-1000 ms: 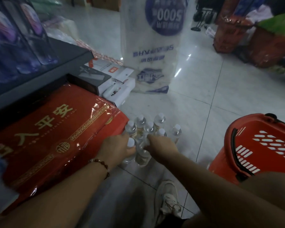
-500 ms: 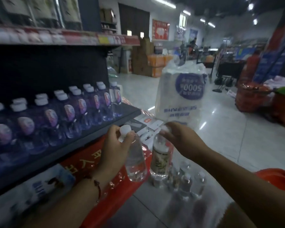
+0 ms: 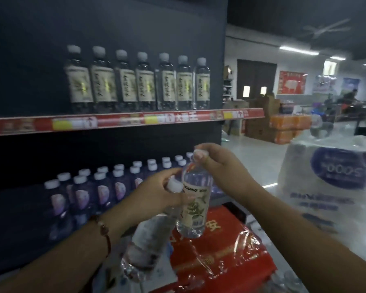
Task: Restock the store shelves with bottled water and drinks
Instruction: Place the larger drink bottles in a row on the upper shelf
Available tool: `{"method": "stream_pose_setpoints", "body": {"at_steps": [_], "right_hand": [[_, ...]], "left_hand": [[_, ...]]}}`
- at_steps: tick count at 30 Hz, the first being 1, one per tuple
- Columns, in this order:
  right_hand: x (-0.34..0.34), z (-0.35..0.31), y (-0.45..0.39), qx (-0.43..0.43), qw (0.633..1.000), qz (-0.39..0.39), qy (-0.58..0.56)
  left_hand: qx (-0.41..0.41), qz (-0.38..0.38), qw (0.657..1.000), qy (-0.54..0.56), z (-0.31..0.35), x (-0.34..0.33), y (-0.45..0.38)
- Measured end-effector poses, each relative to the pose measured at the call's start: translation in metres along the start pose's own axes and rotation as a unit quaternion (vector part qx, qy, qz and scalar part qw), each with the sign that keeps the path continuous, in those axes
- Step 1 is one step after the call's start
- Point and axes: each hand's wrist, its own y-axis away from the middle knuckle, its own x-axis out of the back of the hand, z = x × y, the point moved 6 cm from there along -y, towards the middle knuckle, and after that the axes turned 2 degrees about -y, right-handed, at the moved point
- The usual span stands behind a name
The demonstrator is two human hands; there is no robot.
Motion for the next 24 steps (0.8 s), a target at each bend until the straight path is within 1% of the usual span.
{"method": "stream_pose_setpoints", "body": {"at_steps": [2, 4, 7, 9, 10, 12, 14, 15, 17, 19, 22, 23, 24], "right_hand": [[-0.026, -0.023, -0.012, 0.030, 0.998, -0.023, -0.058], [-0.053, -0.043, -0.020, 0.038, 0.989, -0.043, -0.134], [-0.094, -0.064, -0.029, -0.002, 0.962, -0.100, -0.254], [-0.118, -0.078, -0.033, -0.026, 0.946, -0.157, -0.284], [-0.129, -0.085, -0.034, -0.031, 0.945, -0.192, -0.264], [-0.154, -0.093, -0.033, -0.039, 0.940, -0.284, -0.186], [-0.173, -0.094, -0.029, -0.048, 0.914, -0.390, -0.100], [-0.180, -0.091, -0.028, -0.045, 0.900, -0.429, -0.064], [-0.190, -0.078, -0.031, -0.041, 0.883, -0.468, -0.012], [-0.197, -0.059, -0.034, -0.059, 0.891, -0.450, -0.033], [-0.211, -0.025, -0.037, -0.118, 0.911, -0.361, -0.163], [-0.217, -0.012, -0.037, -0.146, 0.912, -0.331, -0.194], [-0.223, -0.001, -0.037, -0.167, 0.914, -0.311, -0.199]], "left_hand": [[-0.005, 0.014, 1.000, 0.000, 0.007, 0.022, 0.019], [0.005, 0.051, 0.998, 0.032, 0.010, 0.042, 0.037], [0.023, 0.109, 0.990, 0.085, 0.007, 0.067, 0.065], [0.040, 0.144, 0.981, 0.121, 0.000, 0.080, 0.083], [0.046, 0.155, 0.978, 0.132, -0.004, 0.085, 0.091], [0.058, 0.173, 0.972, 0.151, -0.017, 0.093, 0.103], [0.082, 0.184, 0.961, 0.187, -0.036, 0.095, 0.111], [0.092, 0.186, 0.957, 0.201, -0.048, 0.095, 0.114], [0.114, 0.184, 0.951, 0.219, -0.071, 0.095, 0.116], [0.118, 0.190, 0.943, 0.244, -0.090, 0.095, 0.117], [0.122, 0.203, 0.922, 0.306, -0.111, 0.097, 0.113], [0.127, 0.204, 0.915, 0.326, -0.118, 0.098, 0.110], [0.135, 0.204, 0.909, 0.337, -0.124, 0.099, 0.108]]}}
